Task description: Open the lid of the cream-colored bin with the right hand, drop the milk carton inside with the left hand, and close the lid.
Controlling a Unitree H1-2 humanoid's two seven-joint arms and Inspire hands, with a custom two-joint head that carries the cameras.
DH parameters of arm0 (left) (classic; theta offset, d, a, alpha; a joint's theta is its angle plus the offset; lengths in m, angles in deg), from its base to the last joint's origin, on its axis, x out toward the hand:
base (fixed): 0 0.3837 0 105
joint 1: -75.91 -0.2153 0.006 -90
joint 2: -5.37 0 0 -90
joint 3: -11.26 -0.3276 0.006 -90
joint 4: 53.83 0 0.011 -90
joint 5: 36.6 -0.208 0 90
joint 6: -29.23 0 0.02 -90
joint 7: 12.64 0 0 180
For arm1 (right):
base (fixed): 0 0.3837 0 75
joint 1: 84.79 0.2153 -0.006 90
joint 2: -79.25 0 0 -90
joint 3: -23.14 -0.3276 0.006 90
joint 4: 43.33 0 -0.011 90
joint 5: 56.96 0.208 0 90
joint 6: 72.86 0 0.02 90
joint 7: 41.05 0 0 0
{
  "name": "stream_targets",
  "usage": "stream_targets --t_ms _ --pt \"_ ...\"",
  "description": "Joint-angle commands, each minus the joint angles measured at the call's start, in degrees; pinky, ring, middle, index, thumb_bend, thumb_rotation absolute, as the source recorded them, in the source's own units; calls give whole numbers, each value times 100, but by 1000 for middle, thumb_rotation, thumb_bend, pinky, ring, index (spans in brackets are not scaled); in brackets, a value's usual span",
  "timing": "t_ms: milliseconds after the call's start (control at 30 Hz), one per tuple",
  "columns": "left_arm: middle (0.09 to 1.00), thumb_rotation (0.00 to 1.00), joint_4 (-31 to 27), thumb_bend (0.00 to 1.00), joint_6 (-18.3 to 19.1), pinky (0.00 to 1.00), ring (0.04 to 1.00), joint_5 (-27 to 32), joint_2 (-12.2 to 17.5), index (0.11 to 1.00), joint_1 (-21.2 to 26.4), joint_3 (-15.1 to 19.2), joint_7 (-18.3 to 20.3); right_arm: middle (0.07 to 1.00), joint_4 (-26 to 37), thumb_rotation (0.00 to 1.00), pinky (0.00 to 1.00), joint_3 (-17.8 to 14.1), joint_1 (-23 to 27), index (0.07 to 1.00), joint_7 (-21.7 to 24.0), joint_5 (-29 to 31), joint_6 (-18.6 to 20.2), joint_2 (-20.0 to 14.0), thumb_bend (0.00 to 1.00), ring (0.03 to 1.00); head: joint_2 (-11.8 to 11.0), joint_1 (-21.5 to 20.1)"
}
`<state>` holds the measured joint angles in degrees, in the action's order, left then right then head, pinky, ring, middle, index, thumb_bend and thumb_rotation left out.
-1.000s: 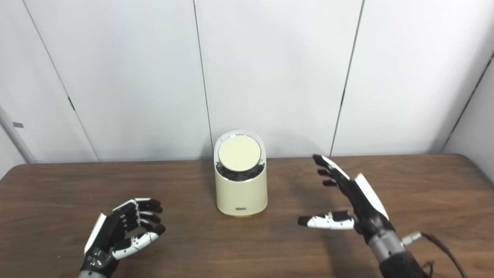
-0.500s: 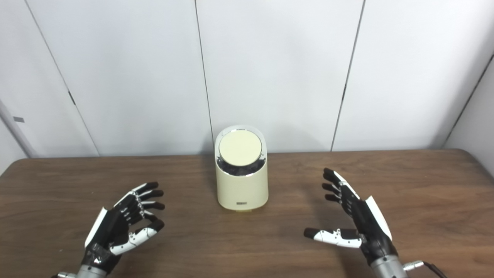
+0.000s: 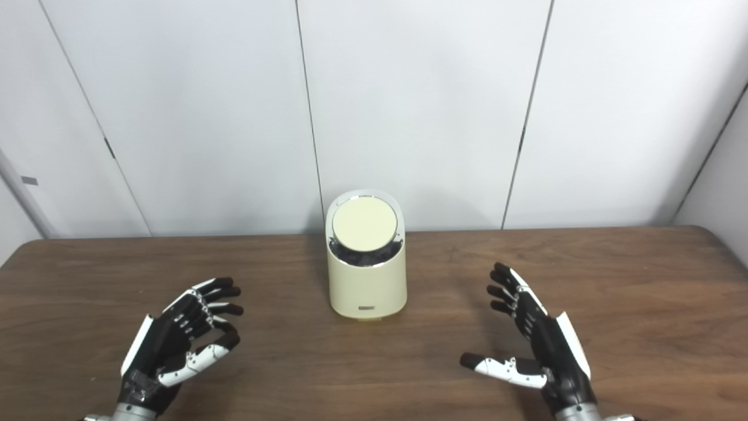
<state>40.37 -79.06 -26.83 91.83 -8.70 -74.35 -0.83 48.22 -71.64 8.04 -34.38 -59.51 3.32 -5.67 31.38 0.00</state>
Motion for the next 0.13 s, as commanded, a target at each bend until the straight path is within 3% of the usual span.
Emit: stream_targets --t_ms 0,100 --pt "751 184 -95 687 -196 501 658 69 20 796 82 42 -4 898 222 222 823 -10 51 896 -105 43 -211 7 752 863 5 -98" --pt "754 174 -138 697 -152 511 660 82 9 801 45 39 -2 894 366 209 824 -11 -43 895 -141 20 -176 41 755 860 4 -162"
